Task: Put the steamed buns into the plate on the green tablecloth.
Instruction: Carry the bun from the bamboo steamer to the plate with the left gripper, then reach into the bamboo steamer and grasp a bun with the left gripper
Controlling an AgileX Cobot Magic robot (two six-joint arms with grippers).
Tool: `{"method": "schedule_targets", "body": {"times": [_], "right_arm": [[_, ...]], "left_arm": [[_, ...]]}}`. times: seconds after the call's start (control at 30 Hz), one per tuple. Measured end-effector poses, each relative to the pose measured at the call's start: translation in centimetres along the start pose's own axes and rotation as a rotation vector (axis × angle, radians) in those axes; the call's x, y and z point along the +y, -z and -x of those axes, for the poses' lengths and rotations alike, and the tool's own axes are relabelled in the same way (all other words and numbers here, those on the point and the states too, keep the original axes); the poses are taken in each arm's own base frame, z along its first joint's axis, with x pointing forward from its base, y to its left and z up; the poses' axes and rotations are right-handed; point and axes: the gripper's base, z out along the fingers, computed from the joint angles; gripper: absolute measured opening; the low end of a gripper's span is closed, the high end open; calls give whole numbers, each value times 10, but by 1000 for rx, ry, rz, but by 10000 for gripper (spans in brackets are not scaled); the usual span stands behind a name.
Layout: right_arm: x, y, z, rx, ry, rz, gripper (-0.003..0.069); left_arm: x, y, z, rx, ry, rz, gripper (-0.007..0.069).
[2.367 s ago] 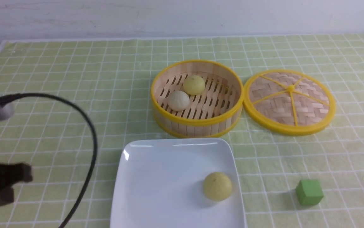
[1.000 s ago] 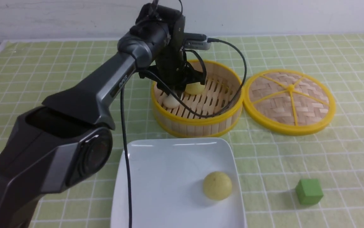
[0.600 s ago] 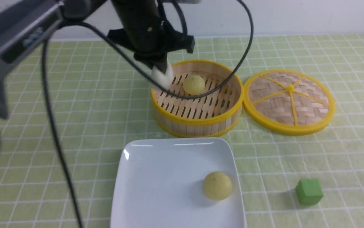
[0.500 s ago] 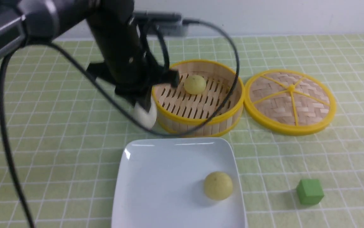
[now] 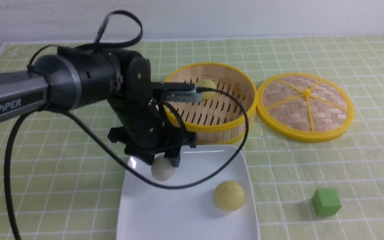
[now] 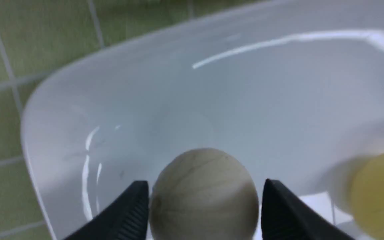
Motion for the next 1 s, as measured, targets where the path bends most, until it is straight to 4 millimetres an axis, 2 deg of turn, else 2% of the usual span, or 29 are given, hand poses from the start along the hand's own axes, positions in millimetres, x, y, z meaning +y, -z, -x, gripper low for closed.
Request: {"method": "schedule_targets", "body": {"times": [0.07, 0.1, 0.2, 0.23, 0.3, 0.33, 0.37, 0.47, 0.5, 0.63, 0.67, 0.7, 0.73, 0.77, 0.8, 0.83, 0.87, 0.93, 1.0], "right_arm": [[0, 0, 0, 1, 0, 0, 230], [0, 0, 0, 1, 0, 0, 232], [0, 0, 0, 1, 0, 0, 235], [0, 0, 0, 1, 0, 0, 237], [0, 0, 0, 0, 0, 0, 237], [0, 0, 0, 0, 0, 0, 237], [0, 0, 0, 0, -1, 1, 237], [1, 0, 0, 0, -6, 11, 239], [1, 0, 0, 0, -6, 13, 238], [3, 0, 0, -1, -6, 31, 239], [3, 0, 0, -1, -8, 34, 239], [3, 0, 0, -1, -8, 34, 239], [3, 0, 0, -1, -8, 34, 239], [3, 0, 0, -1, -8, 34, 239], [3, 0, 0, -2, -7, 34, 239], [3, 0, 0, -2, -7, 34, 239], [3, 0, 0, -2, -7, 34, 239], [3, 0, 0, -2, -6, 34, 240], [3, 0, 0, -2, -6, 34, 239]], "left_arm": [[-6, 15, 14, -54, 22, -18, 529], [-8, 23, 21, -81, 37, -27, 524], [-14, 38, 36, -110, 72, -41, 429], [-15, 42, 40, -104, 73, -39, 361], [-14, 42, 45, -62, 51, -25, 163], [-14, 41, 45, -59, 47, -24, 147], [-15, 37, 47, -30, 27, -16, 66], [-16, 35, 60, -35, 24, -24, 5], [-16, 38, 63, -45, 26, -28, 3], [-10, 46, 98, -144, 67, -61, 8], [-7, 44, 110, -159, 79, -68, 22], [-6, 44, 110, -156, 81, -67, 24], [-3, 41, 123, -167, 89, -77, 52], [-1, 33, 126, -155, 95, -78, 68], [1, 20, 137, -156, 102, -91, 119], [1, 15, 141, -159, 103, -96, 134], [0, 7, 148, -175, 103, -107, 183], [-1, -9, 157, -187, 102, -119, 286], [-1, -20, 161, -190, 102, -129, 353]]}}
